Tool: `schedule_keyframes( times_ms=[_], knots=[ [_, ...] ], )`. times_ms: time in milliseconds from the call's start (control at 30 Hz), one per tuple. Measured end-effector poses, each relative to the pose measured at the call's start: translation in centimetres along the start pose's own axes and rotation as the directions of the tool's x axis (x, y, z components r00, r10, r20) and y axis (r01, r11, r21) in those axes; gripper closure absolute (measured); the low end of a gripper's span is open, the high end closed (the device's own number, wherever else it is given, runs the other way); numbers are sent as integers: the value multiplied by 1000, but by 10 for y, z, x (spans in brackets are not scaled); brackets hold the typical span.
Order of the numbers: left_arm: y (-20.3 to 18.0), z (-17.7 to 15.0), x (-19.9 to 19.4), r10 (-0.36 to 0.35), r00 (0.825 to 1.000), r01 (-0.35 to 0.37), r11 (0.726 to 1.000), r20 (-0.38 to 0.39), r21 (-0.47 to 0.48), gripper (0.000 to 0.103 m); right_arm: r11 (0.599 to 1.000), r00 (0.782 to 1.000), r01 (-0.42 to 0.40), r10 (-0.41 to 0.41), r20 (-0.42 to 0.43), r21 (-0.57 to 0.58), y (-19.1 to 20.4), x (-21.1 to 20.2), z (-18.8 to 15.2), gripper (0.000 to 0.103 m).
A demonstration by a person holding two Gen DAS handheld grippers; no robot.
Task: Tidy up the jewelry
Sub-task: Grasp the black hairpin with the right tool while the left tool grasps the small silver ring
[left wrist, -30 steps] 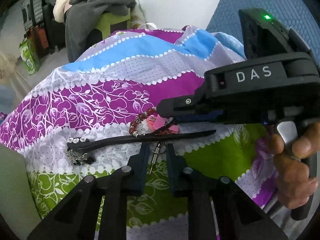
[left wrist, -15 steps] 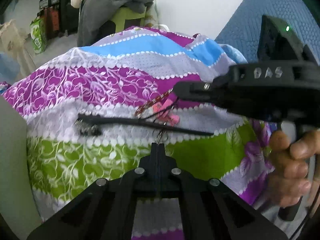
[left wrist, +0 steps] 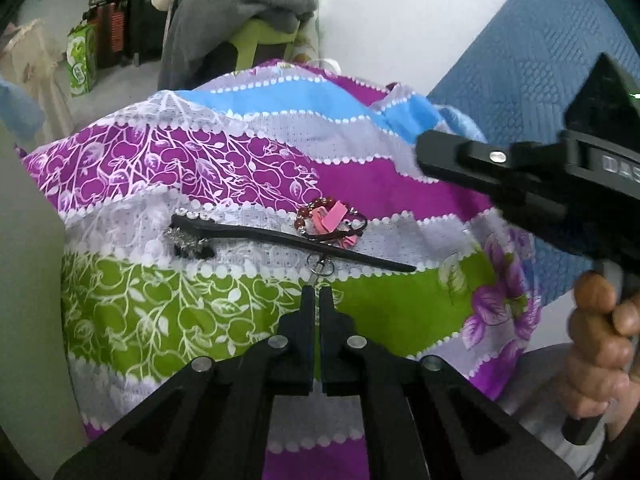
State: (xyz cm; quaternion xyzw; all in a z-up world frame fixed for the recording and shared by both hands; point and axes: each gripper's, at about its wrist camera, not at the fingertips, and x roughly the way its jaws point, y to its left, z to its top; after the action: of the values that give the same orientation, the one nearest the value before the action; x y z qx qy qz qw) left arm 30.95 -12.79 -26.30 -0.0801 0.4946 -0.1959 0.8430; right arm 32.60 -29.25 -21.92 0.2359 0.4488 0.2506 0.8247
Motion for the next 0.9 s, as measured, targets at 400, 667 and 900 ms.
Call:
schedule_keyframes(
  times_ms=[400,667,900],
  knots=[
    [-24,14,22,83,996,-85,981,19,172,58,995,999,47,-46,-19,89,-36,-2,2,99],
    [-37,13,40,140,990,-134,949,-2,286,86,994,997,48,-43,-57,93,-42,4,0,98],
    [-25,7,32,114,993,-109,971,-11,210,87,999,987,39,-33,-155,37,-39,26,-6,79]
  ],
)
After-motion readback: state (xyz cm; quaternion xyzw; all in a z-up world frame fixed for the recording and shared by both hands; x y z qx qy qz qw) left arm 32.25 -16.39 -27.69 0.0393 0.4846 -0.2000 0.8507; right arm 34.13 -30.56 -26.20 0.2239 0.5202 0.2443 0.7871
